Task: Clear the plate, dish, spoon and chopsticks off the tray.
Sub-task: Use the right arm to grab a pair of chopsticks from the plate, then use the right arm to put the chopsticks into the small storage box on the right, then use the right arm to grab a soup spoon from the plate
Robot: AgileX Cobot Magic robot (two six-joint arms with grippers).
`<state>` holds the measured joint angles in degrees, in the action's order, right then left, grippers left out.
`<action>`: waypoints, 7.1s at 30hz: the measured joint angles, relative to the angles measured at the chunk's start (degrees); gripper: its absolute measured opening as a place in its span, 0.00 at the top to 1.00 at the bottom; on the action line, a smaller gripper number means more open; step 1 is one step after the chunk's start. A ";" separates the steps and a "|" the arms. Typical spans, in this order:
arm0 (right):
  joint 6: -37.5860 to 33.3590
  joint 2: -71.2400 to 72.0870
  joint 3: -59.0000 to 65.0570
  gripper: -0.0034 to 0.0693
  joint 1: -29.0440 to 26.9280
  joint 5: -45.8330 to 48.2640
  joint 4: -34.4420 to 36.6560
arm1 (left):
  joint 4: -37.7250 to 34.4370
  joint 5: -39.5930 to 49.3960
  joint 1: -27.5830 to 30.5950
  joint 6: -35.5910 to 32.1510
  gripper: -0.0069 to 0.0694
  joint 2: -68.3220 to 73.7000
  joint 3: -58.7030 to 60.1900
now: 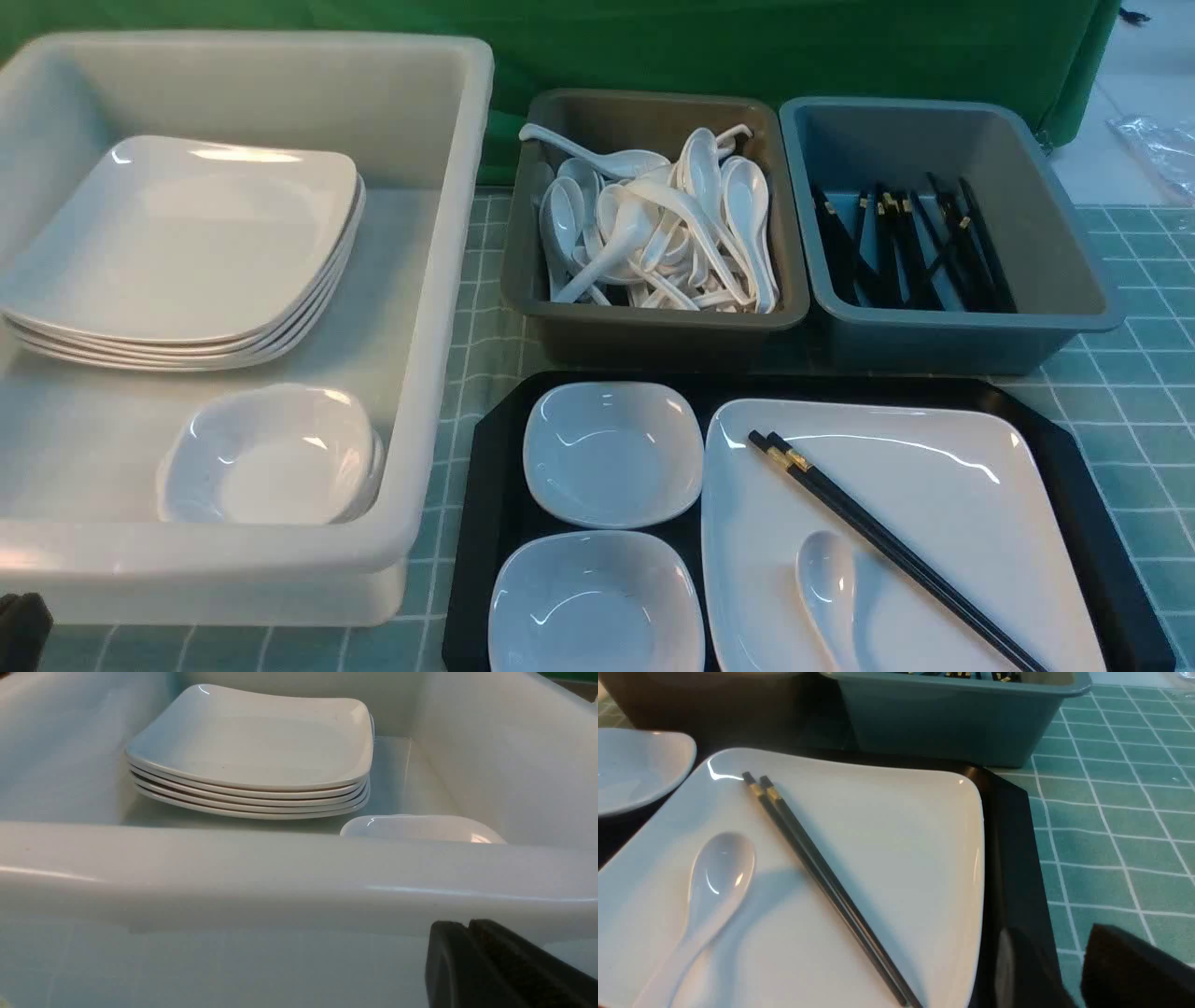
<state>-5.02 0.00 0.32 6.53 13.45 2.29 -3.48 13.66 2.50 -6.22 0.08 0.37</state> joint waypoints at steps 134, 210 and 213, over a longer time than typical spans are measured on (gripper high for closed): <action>-20.57 -86.98 -72.26 0.76 13.42 31.35 6.95 | -20.14 17.65 -34.48 -17.20 0.89 28.98 -39.40; 16.04 -96.13 -50.37 0.66 27.51 17.22 4.42 | -17.68 16.80 -34.48 -23.30 0.89 28.98 -39.40; 13.61 -95.85 -51.17 0.66 27.51 18.35 4.67 | -17.68 16.80 -34.48 -23.48 0.89 28.98 -39.40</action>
<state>8.59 -95.85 -50.85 34.04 31.81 6.97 -21.16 30.46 -31.98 -29.70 29.07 -39.03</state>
